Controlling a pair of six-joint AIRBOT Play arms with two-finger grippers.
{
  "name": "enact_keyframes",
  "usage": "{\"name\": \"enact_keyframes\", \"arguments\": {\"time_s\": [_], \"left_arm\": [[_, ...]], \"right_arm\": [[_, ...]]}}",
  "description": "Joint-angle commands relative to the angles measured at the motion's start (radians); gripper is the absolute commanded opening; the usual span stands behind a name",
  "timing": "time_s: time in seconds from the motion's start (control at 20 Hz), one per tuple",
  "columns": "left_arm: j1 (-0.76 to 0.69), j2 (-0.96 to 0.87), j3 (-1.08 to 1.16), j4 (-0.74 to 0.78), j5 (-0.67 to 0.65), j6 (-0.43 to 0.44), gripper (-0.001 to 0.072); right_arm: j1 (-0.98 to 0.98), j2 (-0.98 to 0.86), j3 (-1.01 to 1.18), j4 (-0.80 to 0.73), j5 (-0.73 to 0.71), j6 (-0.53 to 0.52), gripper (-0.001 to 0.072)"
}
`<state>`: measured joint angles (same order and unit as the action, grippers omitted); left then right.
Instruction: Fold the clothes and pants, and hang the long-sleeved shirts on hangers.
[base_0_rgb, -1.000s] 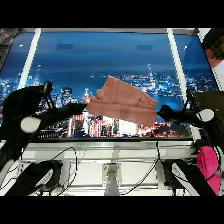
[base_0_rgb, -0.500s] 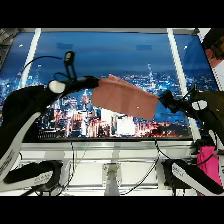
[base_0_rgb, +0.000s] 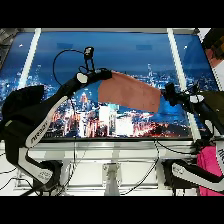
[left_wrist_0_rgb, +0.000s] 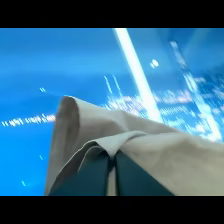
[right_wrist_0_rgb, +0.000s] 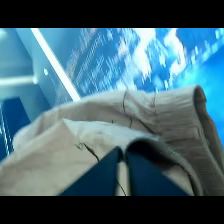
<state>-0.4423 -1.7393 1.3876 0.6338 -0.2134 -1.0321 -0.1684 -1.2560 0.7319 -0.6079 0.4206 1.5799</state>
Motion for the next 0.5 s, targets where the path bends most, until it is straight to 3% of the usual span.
{"name": "enact_keyframes", "arguments": {"time_s": [0.0,0.05,0.2,0.3,0.35,0.45], "left_arm": [[-0.010,-0.032,0.021,0.001,0.137,0.001,0.0522],[-0.010,-0.032,0.021,0.000,0.146,0.000,0.0674],[-0.003,-0.010,0.021,0.000,0.137,0.000,0.0672],[0.002,0.052,0.021,0.002,0.087,0.001,0.0657],[0.011,0.093,0.021,0.013,0.022,0.001,0.0654],[0.046,0.191,0.021,0.042,-0.165,0.001,0.0652]], "right_arm": [[0.001,-0.035,0.047,0.008,-0.087,0.000,0.0653],[0.001,-0.035,0.060,0.002,-0.092,0.000,0.0675],[-0.005,-0.035,0.124,-0.117,-0.044,-0.002,0.0668],[-0.050,-0.045,0.184,-0.214,0.158,-0.002,0.0658],[-0.085,-0.059,0.215,-0.260,0.270,-0.010,0.0618],[-0.171,-0.106,0.276,-0.278,0.502,-0.142,0.0614]]}}
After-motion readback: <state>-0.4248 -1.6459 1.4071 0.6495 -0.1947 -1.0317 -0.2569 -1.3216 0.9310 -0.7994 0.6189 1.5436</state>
